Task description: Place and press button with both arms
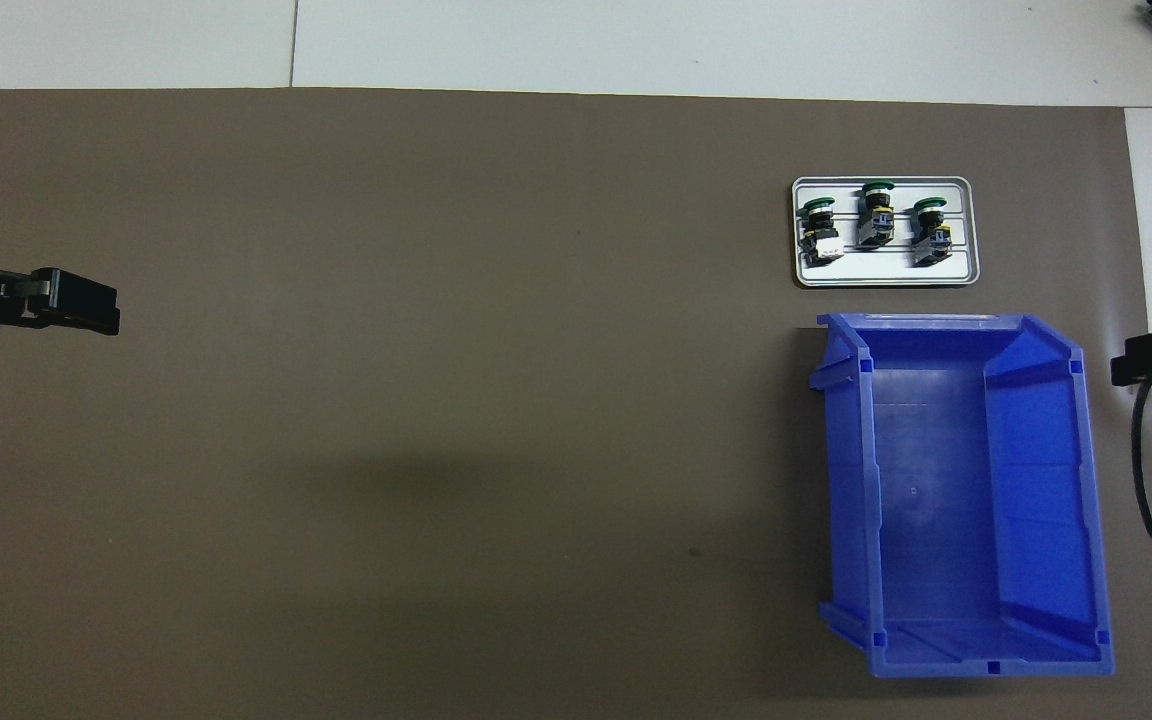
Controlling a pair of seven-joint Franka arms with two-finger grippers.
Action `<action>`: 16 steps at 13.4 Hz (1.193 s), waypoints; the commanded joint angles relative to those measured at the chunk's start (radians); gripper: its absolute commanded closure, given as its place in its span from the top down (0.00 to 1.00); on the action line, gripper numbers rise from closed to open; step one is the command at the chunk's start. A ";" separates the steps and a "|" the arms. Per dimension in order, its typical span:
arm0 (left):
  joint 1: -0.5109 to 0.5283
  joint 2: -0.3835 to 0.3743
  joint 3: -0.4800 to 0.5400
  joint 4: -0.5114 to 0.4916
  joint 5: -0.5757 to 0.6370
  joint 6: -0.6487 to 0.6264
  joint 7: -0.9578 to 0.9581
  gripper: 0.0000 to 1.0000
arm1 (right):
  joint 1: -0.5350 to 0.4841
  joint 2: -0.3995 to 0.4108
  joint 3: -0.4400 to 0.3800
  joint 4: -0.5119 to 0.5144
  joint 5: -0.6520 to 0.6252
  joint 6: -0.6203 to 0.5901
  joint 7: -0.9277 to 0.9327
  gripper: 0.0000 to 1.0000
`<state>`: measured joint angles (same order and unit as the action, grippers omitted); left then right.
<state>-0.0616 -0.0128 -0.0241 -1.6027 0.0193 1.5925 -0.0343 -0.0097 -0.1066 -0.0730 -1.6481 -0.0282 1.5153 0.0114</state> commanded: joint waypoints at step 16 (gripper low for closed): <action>0.006 -0.024 -0.002 -0.025 -0.009 -0.005 0.007 1.00 | 0.031 0.471 0.025 0.221 0.011 0.377 0.088 1.00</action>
<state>-0.0616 -0.0128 -0.0241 -1.6027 0.0193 1.5925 -0.0343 -0.0010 0.2070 -0.0539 -1.5656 -0.0229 1.8703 0.0640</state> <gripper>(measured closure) 0.000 0.000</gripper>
